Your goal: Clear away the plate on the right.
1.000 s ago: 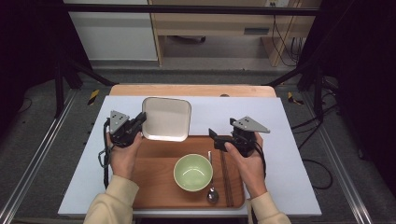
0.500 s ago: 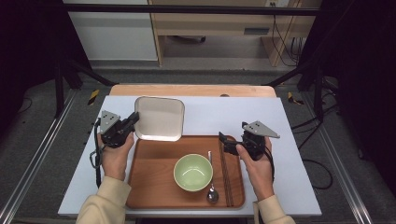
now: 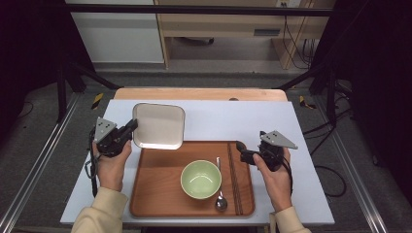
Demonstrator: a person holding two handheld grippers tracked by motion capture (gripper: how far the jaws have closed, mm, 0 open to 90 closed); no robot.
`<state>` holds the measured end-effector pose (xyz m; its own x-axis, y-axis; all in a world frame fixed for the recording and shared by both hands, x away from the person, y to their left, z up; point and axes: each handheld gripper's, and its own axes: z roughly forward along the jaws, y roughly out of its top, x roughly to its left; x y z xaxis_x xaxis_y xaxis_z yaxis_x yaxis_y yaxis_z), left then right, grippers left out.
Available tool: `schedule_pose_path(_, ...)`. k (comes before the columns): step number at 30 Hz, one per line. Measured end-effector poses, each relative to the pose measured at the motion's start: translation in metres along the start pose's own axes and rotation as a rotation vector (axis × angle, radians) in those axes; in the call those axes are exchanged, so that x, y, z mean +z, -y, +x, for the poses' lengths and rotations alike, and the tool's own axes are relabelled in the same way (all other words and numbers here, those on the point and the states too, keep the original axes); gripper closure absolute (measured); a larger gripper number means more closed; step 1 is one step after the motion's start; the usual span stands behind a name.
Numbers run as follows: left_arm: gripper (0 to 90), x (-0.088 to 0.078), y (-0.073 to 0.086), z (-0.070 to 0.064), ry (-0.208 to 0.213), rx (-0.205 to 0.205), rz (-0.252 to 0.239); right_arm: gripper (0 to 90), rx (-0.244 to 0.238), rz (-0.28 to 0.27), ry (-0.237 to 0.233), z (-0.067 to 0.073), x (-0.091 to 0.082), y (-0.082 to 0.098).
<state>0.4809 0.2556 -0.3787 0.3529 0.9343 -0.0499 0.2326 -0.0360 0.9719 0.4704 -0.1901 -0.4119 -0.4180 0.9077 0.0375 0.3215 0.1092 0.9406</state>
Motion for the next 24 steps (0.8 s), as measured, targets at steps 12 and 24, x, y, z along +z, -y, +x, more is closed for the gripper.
schedule_pose_path(12, 89.2, -0.01, 0.004, 0.008, 0.004, 0.014, 0.023, 8.0, -0.011, 0.017, 0.021, -0.013, -0.013, 0.014)
schedule_pose_path(24, 89.2, -0.024, 0.028, 0.013, 0.016, 0.005, 0.081, 8.4, -0.022, 0.029, 0.073, -0.031, -0.042, 0.037)
